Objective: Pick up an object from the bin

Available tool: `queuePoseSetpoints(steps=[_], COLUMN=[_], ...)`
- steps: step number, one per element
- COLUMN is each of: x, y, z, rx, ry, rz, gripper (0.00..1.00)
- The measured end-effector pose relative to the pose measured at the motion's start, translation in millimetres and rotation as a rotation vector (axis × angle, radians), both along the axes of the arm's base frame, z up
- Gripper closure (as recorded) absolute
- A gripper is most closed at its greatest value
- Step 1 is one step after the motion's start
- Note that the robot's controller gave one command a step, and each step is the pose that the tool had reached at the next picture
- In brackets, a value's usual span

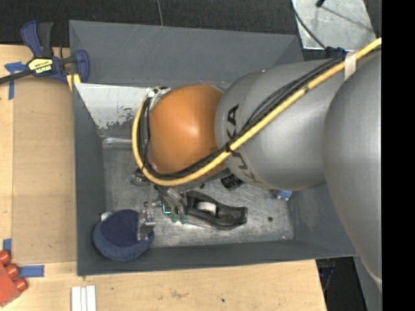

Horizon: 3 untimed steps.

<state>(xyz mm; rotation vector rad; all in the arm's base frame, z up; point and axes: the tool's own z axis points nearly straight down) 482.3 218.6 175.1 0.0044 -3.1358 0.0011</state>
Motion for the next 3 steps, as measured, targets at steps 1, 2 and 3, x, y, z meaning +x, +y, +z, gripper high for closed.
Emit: queuePoseSetpoints(steps=[1,2,3], x=[16.2,14.8,25.1], y=[1,0,-9], z=[-96,-94,103], rx=[0.008,0.006,0.003], ry=[-0.017,-0.011,-0.017], rz=[0.175,0.175,0.446], gripper=[0.0,1.0,1.0])
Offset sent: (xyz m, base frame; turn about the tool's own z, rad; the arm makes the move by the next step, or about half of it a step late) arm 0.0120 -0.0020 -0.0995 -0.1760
